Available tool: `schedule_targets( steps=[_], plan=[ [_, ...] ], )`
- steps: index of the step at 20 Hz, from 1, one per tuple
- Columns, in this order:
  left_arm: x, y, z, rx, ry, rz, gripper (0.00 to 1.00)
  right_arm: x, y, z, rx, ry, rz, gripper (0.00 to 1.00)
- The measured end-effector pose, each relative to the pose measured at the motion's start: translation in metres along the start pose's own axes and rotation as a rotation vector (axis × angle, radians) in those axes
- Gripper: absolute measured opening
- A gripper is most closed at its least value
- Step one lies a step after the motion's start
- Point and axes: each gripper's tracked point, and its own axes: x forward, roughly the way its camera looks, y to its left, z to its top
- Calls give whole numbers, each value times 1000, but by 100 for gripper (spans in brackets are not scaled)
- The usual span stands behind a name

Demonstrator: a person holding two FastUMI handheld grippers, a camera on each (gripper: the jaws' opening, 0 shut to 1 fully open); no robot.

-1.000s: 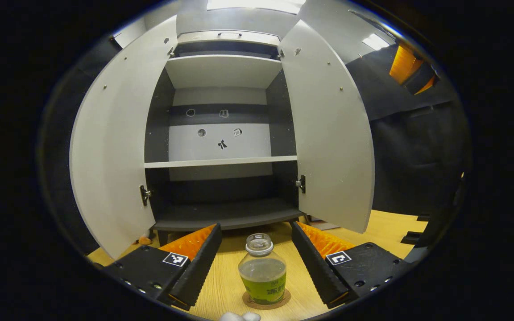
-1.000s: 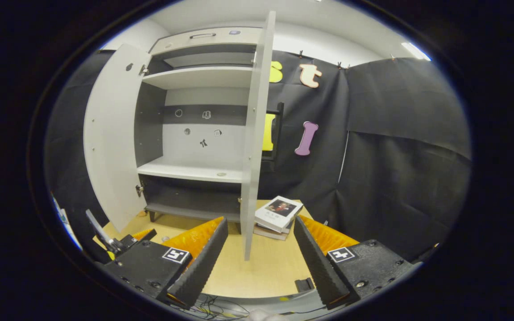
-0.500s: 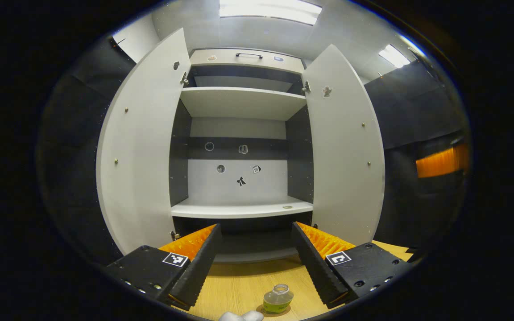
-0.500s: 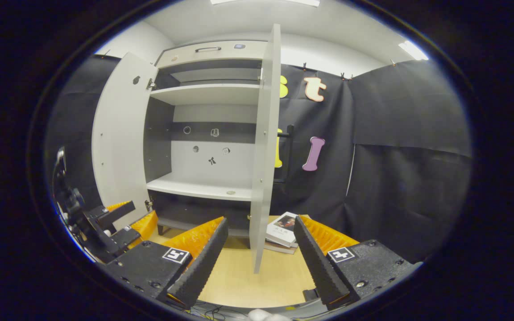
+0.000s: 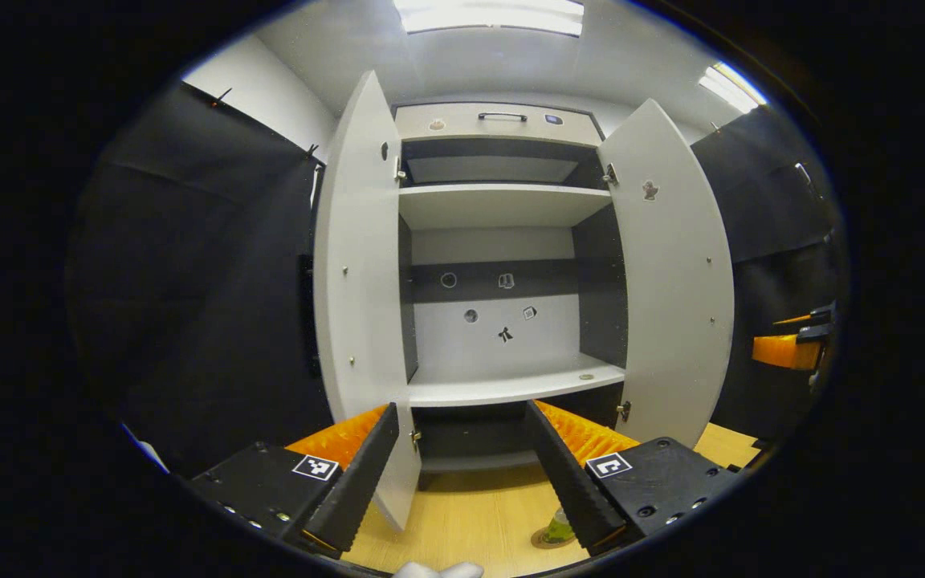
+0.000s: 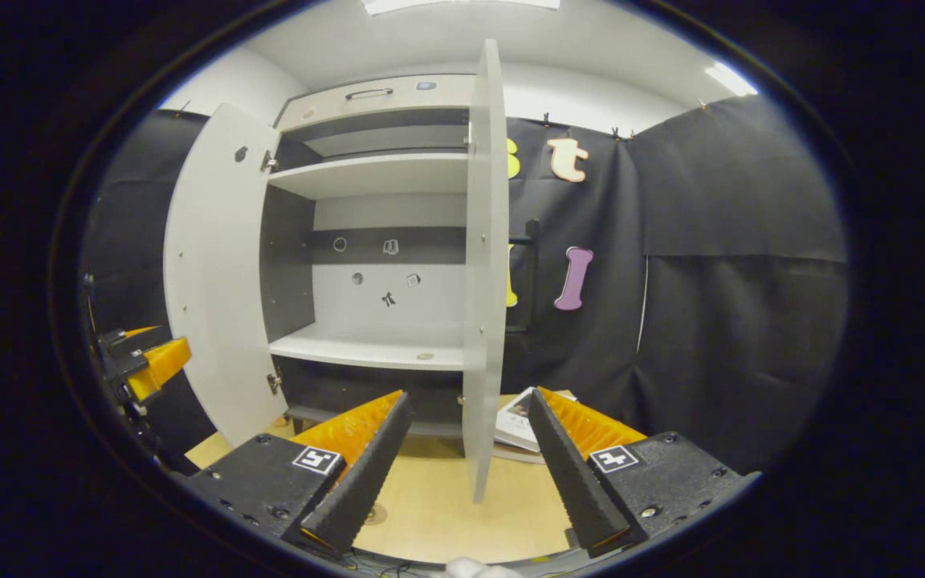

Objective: Grasp the bottle in the cabinet with the left hand and place it on the coaster, then close the right door with the right hand and the left door with the left hand.

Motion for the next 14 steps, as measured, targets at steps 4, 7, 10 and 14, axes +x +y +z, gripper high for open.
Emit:
schedule_targets(
  steps=[4,7,10,14],
  plan=[
    [-17,11,-18,-37,44,31,96,4,-10,-1,-3,21,-5,98],
    [-16,10,-19,-45,53,38,96,11,-45,21,3,-6,-52,96],
    [-14,5,-12,-41,42,43,96,29,-92,42,-9,-15,-97,96],
    [-17,-10,-6,-57,48,51,96,66,-134,66,-11,2,-77,98]
  ],
)
